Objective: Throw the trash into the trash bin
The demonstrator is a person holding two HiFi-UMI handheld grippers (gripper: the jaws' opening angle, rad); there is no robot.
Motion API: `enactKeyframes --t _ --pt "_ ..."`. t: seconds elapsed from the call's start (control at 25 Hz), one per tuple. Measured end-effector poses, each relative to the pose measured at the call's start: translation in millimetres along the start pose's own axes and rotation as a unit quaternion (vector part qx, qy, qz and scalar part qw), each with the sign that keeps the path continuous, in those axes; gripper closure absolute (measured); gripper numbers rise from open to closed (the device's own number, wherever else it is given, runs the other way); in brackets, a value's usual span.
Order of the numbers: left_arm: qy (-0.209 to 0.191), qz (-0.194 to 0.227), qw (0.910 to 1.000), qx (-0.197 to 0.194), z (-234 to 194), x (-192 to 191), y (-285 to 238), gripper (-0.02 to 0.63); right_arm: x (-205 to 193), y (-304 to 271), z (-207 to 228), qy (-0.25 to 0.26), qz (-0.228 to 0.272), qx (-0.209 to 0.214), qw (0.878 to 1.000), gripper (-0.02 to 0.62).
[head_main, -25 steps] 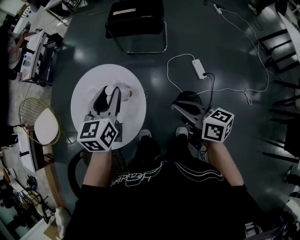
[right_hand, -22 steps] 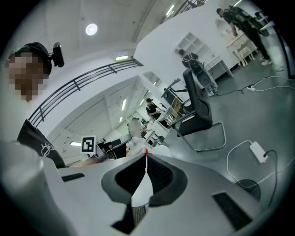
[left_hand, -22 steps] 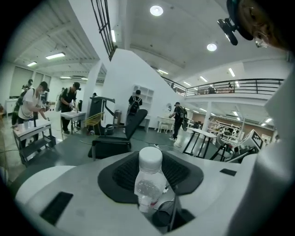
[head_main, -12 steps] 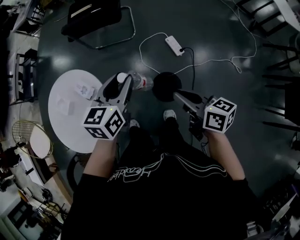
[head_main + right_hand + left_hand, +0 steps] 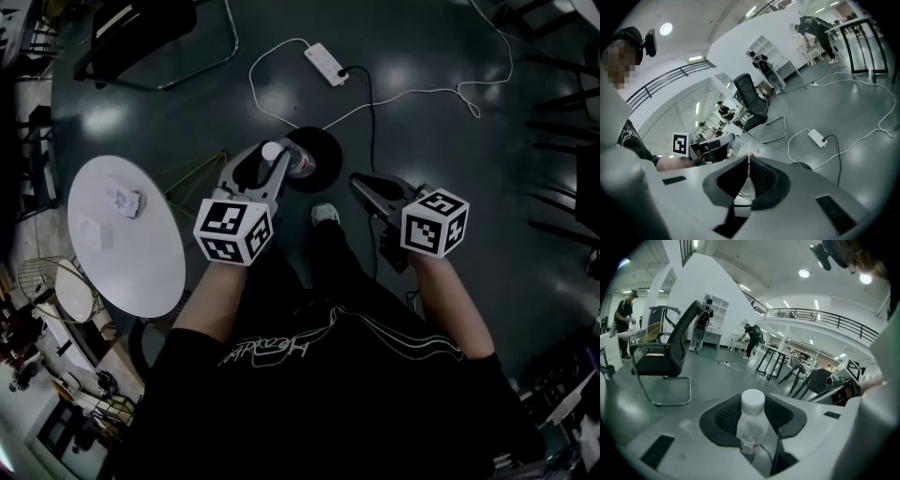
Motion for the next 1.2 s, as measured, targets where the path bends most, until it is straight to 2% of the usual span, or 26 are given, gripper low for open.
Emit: enactKeyframes --t 0.12,0.24,0.36,0.52,0.84,1.04,1.2 --pt "0.007 -0.024 0.9997 0.002 -9 -30 -35 0.454 -10 -14 31 0.008 -0.025 -0.021 0.999 0.560" --pt "0.017 -0.057 0.9982 0.007 -15 -70 -59 0.455 -29 -25 53 0.040 -0.063 -0.052 0.996 0.560" --pt "0.028 -0.086 0.9957 0.021 -25 -98 -76 0.455 -36 -40 66 0.063 -0.086 -0.051 0.993 0.560" --pt "0.038 -0.119 0.9916 0.034 -34 -128 -96 0.454 -44 -58 80 0.065 -0.105 -0.047 0.991 0.560" --pt "0.060 -0.141 0.9868 0.052 -52 -159 -116 0.454 -81 -94 102 0.051 -0.167 -0.046 0.983 0.560" --pt "0.085 -0.156 0.9827 0.053 -60 -175 -123 0.454 -92 -98 103 0.040 -0.177 -0.036 0.983 0.560" --pt "0.089 -0.181 0.9782 0.048 -60 -186 -126 0.405 -96 -98 106 0.028 -0.176 -0.036 0.983 0.560"
Point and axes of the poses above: the fingertips, and each gripper's own axes: y backward along the fingers, z to its right, x out of its top, the point moved 10 cm from there along y, backward along the fingers, and after that the axes turned 9 degrees about -x, right-handed, at the moved point
